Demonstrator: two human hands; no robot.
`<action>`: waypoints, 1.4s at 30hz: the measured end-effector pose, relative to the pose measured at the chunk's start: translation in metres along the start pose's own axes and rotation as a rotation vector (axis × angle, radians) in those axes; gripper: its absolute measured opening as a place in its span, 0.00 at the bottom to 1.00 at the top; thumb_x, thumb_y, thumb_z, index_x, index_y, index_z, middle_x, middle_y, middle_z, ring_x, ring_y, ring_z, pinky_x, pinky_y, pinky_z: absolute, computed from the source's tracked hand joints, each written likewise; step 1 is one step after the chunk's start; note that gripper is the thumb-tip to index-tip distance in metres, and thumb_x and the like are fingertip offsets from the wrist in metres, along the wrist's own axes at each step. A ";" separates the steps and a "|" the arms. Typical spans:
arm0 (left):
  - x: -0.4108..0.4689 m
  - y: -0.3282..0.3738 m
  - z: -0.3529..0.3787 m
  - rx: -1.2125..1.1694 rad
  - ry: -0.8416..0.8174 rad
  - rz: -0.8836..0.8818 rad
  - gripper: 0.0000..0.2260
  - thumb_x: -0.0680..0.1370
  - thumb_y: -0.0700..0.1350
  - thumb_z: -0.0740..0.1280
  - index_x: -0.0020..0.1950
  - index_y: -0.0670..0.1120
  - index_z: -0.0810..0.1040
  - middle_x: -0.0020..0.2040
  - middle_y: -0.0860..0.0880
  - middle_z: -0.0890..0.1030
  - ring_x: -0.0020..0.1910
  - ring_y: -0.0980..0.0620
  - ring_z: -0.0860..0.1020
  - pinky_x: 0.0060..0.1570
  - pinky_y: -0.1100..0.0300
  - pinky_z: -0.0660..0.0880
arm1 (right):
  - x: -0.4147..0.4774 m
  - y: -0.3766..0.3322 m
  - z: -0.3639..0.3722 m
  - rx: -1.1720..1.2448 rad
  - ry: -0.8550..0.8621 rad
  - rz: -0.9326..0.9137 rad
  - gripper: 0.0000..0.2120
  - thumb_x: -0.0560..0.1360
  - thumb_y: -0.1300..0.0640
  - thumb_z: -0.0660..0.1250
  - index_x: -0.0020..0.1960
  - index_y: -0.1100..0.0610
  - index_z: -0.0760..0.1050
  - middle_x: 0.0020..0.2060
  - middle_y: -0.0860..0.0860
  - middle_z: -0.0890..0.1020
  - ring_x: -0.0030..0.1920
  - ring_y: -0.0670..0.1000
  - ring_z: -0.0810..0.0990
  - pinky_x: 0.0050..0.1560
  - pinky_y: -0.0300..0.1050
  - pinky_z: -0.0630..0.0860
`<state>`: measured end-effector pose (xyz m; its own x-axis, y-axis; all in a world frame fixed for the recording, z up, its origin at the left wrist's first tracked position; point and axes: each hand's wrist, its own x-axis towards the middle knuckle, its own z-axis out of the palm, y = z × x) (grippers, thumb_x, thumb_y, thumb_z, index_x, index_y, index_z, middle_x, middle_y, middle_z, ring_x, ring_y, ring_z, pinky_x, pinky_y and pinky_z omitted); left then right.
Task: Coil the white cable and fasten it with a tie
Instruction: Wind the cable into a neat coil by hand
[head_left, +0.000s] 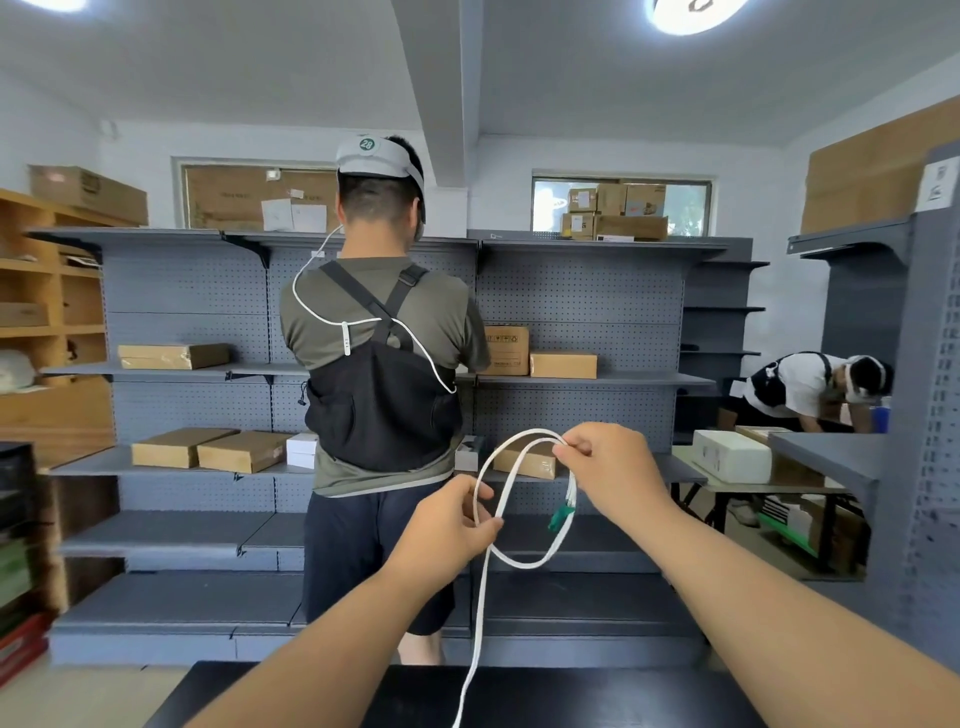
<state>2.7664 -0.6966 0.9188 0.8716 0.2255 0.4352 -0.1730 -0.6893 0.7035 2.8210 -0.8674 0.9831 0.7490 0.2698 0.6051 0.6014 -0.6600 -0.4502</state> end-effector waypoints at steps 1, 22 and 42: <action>0.000 0.002 0.003 0.011 -0.006 0.002 0.07 0.75 0.43 0.69 0.50 0.51 0.73 0.39 0.54 0.78 0.38 0.57 0.77 0.39 0.72 0.73 | -0.001 0.004 -0.001 0.009 0.003 0.009 0.10 0.77 0.56 0.63 0.46 0.60 0.81 0.39 0.55 0.84 0.42 0.53 0.80 0.40 0.40 0.72; 0.037 0.010 0.006 0.399 0.140 0.216 0.08 0.80 0.42 0.60 0.48 0.43 0.78 0.38 0.42 0.78 0.36 0.45 0.73 0.39 0.54 0.70 | 0.000 0.033 0.011 -0.069 -0.126 0.010 0.09 0.79 0.56 0.60 0.55 0.55 0.76 0.49 0.50 0.81 0.50 0.51 0.77 0.46 0.41 0.71; 0.058 -0.015 -0.023 0.154 0.016 0.362 0.08 0.77 0.41 0.66 0.53 0.47 0.82 0.46 0.53 0.83 0.46 0.56 0.79 0.47 0.66 0.72 | 0.019 -0.012 0.048 -0.283 -0.398 -0.063 0.10 0.79 0.52 0.61 0.47 0.57 0.76 0.35 0.46 0.69 0.43 0.51 0.73 0.37 0.37 0.66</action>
<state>2.8089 -0.6572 0.9460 0.7594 -0.0411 0.6494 -0.3957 -0.8214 0.4107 2.8417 -0.8205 0.9688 0.7947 0.5261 0.3028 0.5914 -0.7834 -0.1909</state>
